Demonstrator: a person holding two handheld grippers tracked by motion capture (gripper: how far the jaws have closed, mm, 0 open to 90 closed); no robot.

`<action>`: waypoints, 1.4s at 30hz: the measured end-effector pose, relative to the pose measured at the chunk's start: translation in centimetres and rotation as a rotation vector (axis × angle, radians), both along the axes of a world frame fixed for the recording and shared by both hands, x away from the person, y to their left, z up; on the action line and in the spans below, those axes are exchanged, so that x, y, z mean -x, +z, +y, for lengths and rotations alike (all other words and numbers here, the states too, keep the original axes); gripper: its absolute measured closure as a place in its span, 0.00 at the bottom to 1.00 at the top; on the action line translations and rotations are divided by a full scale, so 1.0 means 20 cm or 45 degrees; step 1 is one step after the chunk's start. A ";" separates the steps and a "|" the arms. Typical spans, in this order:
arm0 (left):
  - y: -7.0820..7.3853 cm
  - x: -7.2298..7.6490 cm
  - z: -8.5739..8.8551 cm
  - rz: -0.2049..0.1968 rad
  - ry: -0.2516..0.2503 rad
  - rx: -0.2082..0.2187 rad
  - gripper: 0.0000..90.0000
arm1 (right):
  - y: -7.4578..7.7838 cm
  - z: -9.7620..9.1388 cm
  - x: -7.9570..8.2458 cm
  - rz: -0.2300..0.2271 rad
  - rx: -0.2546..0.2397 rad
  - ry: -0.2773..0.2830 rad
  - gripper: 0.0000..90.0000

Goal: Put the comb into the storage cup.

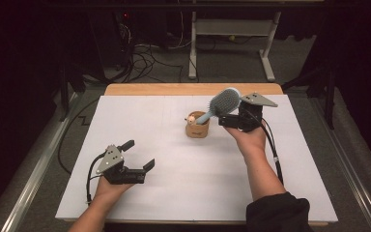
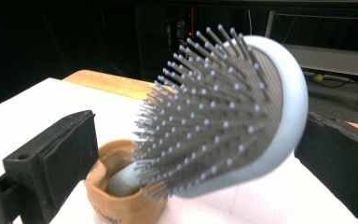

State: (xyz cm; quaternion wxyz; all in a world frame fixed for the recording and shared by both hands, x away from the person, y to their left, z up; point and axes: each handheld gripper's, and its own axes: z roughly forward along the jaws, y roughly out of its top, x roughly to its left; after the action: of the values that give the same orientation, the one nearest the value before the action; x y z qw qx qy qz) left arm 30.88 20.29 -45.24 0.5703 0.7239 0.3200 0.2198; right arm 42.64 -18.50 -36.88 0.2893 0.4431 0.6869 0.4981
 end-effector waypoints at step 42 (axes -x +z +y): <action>0.01 -0.02 0.07 0.036 0.056 0.007 0.00 | -0.39 -0.36 0.61 -0.047 0.000 0.046 0.00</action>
State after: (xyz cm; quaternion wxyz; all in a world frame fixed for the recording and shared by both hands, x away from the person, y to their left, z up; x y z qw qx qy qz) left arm 31.20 21.60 -45.08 0.5629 0.7182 0.3442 0.2212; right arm 30.39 -25.71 -44.61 0.2930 0.4214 0.6893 0.5113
